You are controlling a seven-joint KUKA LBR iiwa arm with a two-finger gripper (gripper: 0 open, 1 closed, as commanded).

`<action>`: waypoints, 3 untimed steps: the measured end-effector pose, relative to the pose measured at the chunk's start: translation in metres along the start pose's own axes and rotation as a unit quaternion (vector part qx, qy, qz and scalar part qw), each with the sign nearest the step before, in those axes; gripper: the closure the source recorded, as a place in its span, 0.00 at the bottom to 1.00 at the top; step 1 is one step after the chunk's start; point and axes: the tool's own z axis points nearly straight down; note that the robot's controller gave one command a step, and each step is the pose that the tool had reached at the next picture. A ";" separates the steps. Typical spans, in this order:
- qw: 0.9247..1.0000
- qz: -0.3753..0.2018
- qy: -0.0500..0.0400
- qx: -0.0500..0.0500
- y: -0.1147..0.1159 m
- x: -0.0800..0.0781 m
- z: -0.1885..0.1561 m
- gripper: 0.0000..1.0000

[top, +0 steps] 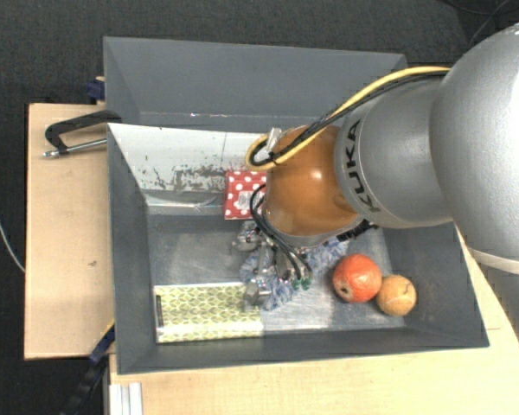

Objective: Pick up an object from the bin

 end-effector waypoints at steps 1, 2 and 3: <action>0.996 -0.085 -0.005 -0.003 -0.008 0.008 0.011 1.00; 0.996 -0.085 -0.005 -0.003 -0.008 0.008 0.011 1.00; 0.996 -0.092 -0.003 -0.001 -0.001 0.002 -0.122 1.00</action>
Offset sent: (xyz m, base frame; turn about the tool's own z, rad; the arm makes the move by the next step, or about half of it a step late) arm 0.0000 0.0000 0.0000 0.0000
